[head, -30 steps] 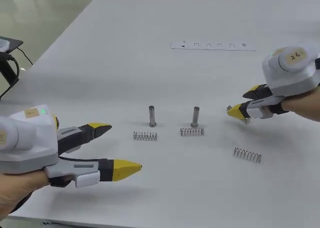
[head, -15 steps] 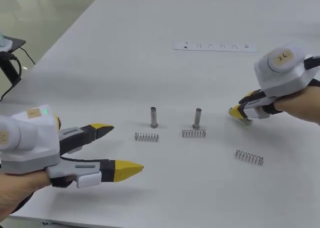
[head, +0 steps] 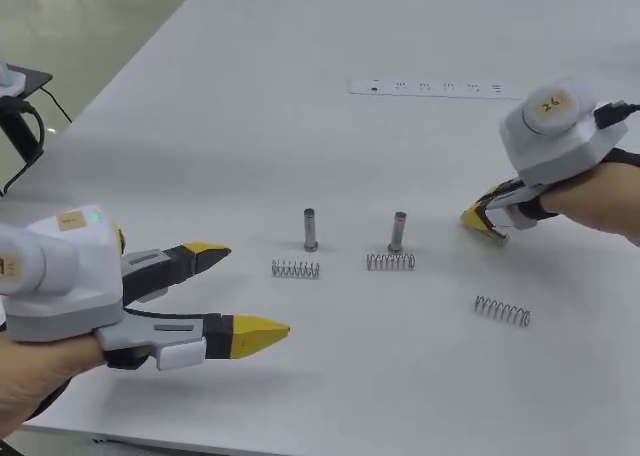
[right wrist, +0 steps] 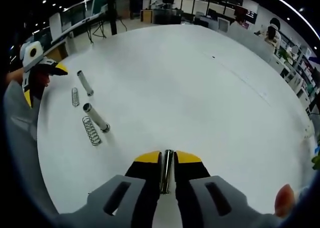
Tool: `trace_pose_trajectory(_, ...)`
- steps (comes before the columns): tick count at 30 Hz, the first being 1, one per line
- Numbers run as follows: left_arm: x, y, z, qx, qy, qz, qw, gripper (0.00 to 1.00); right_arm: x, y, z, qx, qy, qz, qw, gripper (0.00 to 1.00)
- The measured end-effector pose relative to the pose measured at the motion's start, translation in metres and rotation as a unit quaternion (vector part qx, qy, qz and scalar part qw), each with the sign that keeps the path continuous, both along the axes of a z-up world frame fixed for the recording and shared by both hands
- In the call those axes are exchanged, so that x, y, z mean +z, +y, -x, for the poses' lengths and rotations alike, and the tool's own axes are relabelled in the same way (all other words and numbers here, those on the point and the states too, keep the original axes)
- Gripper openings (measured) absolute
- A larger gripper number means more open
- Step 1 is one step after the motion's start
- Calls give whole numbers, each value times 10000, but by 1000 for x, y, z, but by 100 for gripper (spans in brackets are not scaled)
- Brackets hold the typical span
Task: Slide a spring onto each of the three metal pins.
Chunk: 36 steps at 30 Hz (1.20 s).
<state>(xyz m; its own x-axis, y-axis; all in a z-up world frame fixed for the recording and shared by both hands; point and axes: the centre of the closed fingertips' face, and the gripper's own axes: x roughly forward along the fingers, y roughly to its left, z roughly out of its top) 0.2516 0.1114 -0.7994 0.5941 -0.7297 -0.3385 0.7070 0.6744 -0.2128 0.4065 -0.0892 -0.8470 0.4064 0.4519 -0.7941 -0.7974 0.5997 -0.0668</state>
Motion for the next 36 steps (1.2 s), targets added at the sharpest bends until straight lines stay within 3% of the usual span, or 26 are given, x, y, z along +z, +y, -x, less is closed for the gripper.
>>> trace_pose_trajectory(19, 1, 1, -2, 25, -12, 29, 10000, 75, -8, 1, -1, -114, 298, 29, 9995, 6)
trace_pose_trajectory(36, 2, 1, -2, 20, -37, 15, 10000, 74, 0, 0, 10, -140, 236, 55, 9996, 6)
